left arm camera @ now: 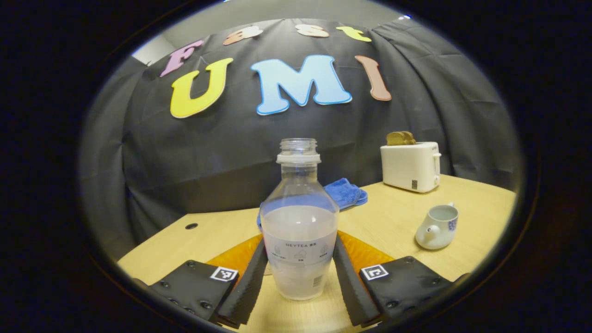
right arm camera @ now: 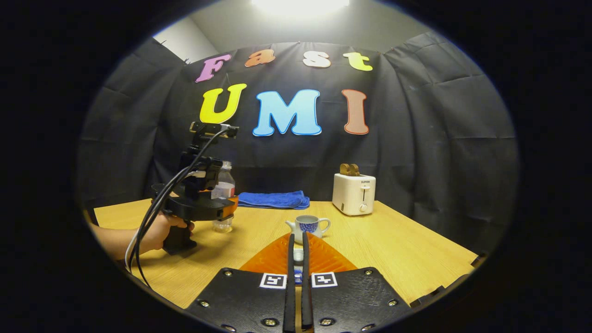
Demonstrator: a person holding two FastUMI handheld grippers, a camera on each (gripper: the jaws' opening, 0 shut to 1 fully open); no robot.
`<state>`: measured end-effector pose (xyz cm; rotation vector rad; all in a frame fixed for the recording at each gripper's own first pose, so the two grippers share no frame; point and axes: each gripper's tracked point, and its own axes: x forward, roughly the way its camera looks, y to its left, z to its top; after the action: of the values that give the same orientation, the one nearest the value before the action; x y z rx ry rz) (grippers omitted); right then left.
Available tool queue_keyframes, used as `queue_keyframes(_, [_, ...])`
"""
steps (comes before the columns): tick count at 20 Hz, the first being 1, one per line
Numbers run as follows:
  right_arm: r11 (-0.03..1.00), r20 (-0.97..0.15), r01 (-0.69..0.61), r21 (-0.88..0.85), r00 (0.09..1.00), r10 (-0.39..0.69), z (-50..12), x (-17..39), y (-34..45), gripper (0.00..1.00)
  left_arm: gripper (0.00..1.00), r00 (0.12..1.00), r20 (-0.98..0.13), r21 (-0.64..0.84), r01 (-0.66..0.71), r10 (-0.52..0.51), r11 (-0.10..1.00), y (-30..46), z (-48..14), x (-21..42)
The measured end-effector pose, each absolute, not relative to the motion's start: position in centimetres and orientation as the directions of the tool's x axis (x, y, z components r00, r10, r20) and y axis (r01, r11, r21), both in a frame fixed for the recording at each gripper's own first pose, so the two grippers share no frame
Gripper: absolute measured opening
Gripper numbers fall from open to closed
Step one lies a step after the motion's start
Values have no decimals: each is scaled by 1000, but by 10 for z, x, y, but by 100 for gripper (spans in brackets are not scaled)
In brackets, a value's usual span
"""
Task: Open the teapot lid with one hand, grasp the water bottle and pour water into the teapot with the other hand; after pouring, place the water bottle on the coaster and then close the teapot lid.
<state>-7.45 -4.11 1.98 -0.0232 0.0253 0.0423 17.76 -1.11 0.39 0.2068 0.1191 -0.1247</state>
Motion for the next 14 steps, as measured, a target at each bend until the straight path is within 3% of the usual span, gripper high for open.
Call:
queue_keyframes(9, [999, -79, -45, 8, 996, 45, -6, -87, -46, 5, 87, 973, -131, 552, 229, -188, 802, -73, 9, 175])
queue_keyframes(14, [997, -87, -73, 17, 993, 74, -12, -86, -41, 5, 87, 961, -178, 671, 275, -211, 689, -95, -8, 175])
